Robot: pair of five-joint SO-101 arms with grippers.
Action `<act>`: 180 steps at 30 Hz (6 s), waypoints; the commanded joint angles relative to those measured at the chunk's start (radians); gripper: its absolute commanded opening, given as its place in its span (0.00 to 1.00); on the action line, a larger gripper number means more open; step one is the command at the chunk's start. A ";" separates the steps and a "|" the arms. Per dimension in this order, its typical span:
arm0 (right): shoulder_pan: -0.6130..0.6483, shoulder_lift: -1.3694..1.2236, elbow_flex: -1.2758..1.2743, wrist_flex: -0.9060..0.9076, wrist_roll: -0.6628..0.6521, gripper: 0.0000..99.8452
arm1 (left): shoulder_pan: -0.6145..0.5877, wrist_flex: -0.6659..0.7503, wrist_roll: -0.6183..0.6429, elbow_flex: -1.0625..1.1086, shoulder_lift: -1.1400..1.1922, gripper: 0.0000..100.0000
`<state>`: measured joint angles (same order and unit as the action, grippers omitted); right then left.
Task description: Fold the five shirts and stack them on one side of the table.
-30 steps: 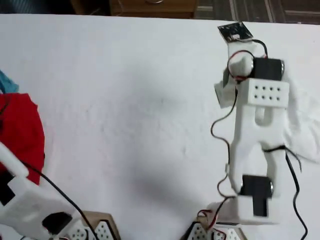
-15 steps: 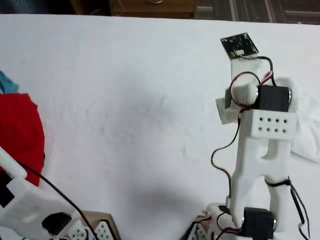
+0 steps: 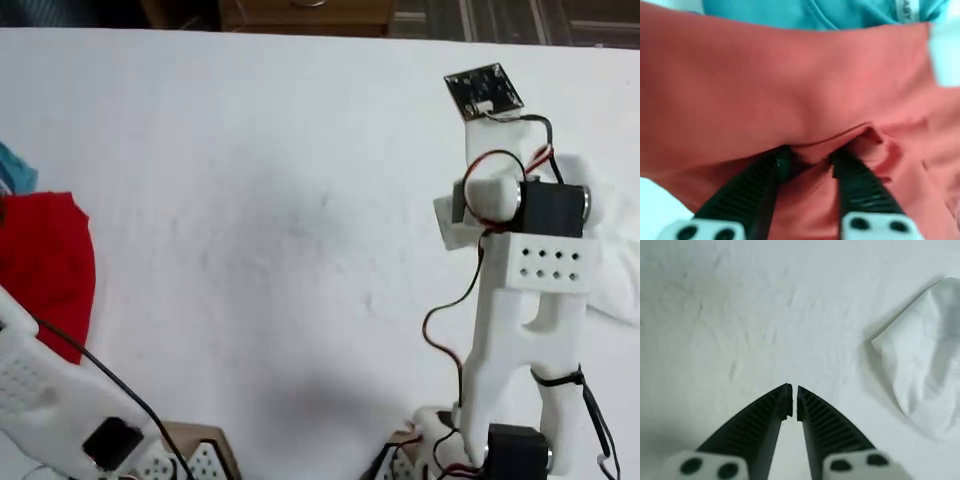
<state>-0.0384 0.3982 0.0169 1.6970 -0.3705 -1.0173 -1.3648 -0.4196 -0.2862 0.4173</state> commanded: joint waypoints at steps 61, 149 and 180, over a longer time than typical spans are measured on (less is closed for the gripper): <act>-0.234 0.022 -0.137 -0.269 -0.183 0.02 | 0.980 -0.425 0.107 -0.044 -0.686 0.23; 0.269 -0.165 -0.460 -0.450 -0.173 0.19 | 0.927 -0.242 -0.078 0.272 -0.276 0.03; 0.338 -0.541 -0.460 -0.562 -0.173 0.01 | 0.927 -0.216 -0.080 0.272 -0.276 0.03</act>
<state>0.2946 -0.1481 -0.4557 1.1446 -0.5439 -0.0813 -1.5888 -0.4994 0.0222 0.1473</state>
